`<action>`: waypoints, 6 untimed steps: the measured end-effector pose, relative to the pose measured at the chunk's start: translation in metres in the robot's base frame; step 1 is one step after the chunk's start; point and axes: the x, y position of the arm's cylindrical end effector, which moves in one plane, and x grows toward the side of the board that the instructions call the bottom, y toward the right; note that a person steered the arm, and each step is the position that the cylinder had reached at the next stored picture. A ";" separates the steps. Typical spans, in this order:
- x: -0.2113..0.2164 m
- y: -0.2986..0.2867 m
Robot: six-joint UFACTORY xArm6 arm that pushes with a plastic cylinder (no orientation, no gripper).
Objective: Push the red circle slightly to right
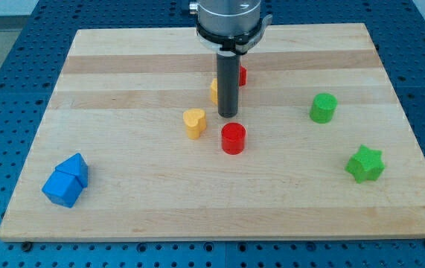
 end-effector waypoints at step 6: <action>0.059 -0.104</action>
